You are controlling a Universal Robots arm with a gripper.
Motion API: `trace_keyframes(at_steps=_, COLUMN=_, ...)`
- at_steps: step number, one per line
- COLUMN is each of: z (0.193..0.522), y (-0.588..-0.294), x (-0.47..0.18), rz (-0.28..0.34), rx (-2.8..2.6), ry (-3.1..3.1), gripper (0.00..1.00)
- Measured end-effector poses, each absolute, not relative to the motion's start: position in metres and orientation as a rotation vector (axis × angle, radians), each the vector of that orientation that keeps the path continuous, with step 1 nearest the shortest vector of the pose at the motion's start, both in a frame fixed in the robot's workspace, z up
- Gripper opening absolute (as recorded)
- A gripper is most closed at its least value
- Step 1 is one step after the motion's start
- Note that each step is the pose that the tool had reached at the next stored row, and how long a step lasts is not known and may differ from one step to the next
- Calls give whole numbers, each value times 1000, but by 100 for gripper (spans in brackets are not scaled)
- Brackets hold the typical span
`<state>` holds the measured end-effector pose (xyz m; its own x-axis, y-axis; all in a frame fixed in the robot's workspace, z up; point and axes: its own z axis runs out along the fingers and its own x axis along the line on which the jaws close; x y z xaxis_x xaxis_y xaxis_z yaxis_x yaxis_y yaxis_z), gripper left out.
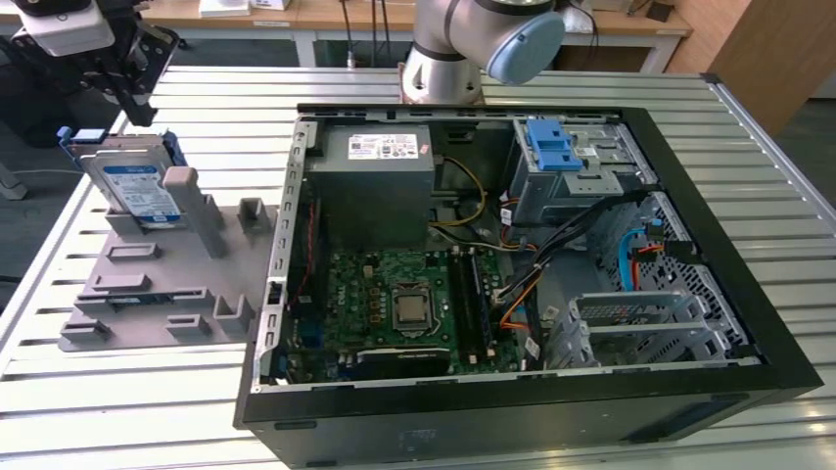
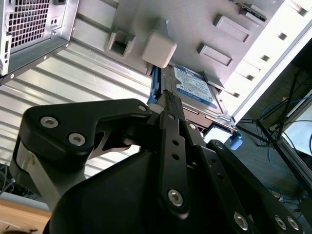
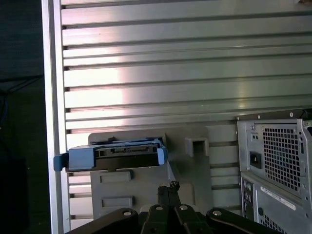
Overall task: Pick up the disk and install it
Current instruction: 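Reach for the disk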
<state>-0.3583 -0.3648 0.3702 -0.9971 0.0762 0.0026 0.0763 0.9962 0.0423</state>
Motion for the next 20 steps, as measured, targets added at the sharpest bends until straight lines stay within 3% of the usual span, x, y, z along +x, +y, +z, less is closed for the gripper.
trace_keyframes(at_steps=20, z=370, y=-364, x=-363, rz=-67, rx=-120, ry=-3137, gripper=11)
